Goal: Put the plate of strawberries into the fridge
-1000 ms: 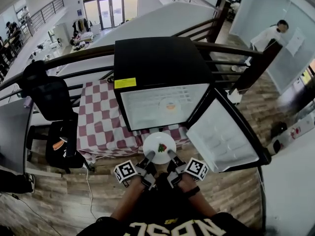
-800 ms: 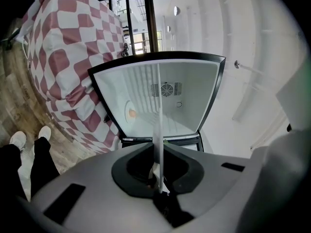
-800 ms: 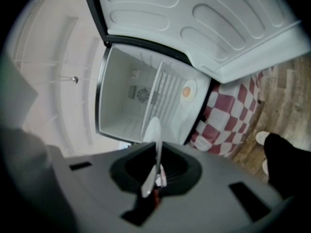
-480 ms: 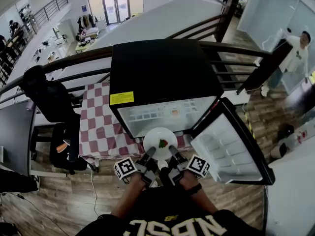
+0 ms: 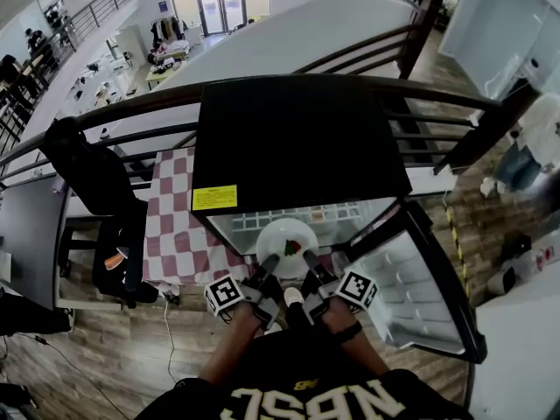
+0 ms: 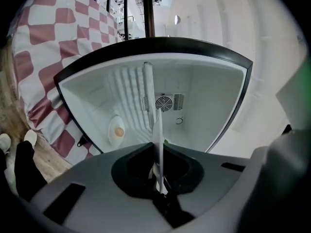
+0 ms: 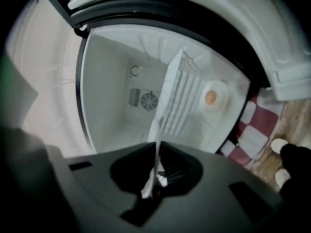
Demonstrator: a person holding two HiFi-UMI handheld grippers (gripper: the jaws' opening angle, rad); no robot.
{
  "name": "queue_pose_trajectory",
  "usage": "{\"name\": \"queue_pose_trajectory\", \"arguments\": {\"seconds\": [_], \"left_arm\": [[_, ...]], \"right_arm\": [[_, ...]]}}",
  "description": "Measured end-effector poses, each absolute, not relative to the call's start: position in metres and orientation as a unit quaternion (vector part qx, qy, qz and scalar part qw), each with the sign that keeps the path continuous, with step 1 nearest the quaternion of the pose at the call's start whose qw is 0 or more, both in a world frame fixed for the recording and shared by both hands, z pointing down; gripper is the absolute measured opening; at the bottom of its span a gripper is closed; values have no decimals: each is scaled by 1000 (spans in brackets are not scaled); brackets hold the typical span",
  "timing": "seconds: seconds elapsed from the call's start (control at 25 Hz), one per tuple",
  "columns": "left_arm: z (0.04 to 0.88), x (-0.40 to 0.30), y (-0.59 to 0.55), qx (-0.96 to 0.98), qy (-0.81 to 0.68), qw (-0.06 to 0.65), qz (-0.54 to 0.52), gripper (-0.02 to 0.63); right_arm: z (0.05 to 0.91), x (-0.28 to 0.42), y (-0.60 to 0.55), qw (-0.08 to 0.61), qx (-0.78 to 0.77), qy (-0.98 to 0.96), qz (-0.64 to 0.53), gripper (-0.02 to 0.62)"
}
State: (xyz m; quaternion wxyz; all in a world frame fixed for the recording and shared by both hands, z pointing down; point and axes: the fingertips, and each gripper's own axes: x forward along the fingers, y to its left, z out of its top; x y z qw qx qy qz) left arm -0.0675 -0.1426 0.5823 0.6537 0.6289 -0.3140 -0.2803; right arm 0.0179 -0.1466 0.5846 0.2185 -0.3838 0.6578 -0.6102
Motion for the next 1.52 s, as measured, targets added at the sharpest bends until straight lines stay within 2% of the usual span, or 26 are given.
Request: {"name": "queue_pose_trajectory", "arguments": {"seconds": [0.48,1.52], "left_arm": [[585,-66,-179,603,-322,660,-311,34],[587,-66,-211,590,-314,665,-333,37]], "right_arm": [[586,21,-186,230,-369,655,-618,37],[589,20,-216,208,-372,649,-630,37]]}}
